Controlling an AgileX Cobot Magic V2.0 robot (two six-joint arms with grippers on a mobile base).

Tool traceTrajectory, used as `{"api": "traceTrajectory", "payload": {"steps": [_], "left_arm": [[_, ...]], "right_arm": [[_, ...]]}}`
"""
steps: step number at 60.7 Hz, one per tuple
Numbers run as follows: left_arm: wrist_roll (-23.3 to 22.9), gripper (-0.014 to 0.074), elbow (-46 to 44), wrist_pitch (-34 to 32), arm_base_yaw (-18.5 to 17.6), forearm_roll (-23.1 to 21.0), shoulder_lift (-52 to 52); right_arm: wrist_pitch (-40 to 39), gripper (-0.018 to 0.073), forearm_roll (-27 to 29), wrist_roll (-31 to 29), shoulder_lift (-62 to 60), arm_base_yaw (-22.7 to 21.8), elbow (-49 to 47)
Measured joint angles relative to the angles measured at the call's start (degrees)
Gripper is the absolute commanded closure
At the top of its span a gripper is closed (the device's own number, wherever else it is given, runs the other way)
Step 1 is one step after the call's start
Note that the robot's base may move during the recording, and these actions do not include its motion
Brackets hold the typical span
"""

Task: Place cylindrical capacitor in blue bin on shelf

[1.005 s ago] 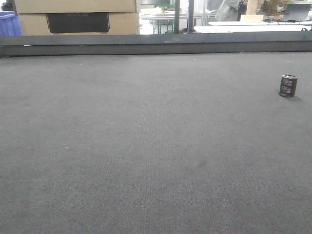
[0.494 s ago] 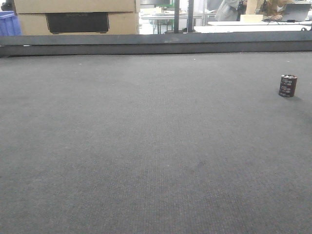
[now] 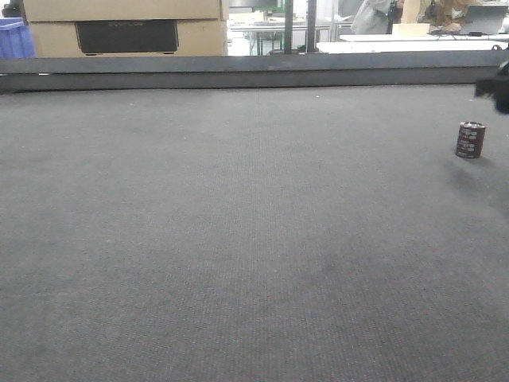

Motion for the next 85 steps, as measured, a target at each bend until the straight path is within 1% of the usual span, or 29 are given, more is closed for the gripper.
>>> {"api": "traceTrajectory", "payload": {"steps": [13,24,32,41,45,48,58,65,68,72,78,85], "left_arm": [[0.0,-0.0006,0.0,0.0,0.0,0.0,0.0],[0.0,-0.0006,0.0,0.0,0.0,0.0,0.0],[0.0,-0.0006,0.0,0.0,0.0,0.0,0.0],[0.0,-0.0006,0.0,0.0,0.0,0.0,0.0],[0.0,-0.0006,0.0,0.0,0.0,0.0,0.0],[0.0,-0.0006,0.0,0.0,0.0,0.0,0.0],[0.0,-0.0006,0.0,0.33,0.0,0.0,0.0],[0.0,-0.0006,0.0,0.9,0.0,0.0,0.0],[0.0,-0.0006,0.0,1.0,0.0,0.0,0.0],[0.0,-0.0006,0.0,1.12,0.0,0.0,0.0],[0.0,-0.0006,0.0,1.87,0.0,0.0,0.0],[0.0,-0.0006,0.35,4.05,0.0,0.0,0.0]], "right_arm": [[-1.32,-0.0012,0.0,0.0,11.25,0.0,-9.05],[-1.32,-0.0012,0.0,0.0,18.11,0.0,-15.79],[-0.88,-0.001,0.0,0.0,21.61,0.0,-19.24],[-0.43,0.0001,0.0,0.0,24.16,0.0,-20.94],[0.28,0.006,0.0,0.0,25.0,0.0,-21.3],[0.69,0.0126,0.0,0.0,25.35,0.0,-21.4],[0.93,0.0451,-0.09,0.0,25.6,0.0,-21.4],[0.6,0.0596,-0.09,0.0,25.6,0.0,-21.43],[0.6,0.0635,-0.09,0.0,25.5,0.0,-21.43],[0.88,0.0657,-0.09,0.0,24.54,0.0,-21.43],[1.55,0.0659,-0.09,0.0,20.95,0.0,-21.43],[4.06,0.0659,-0.36,0.0,12.47,0.0,-21.19]]}}
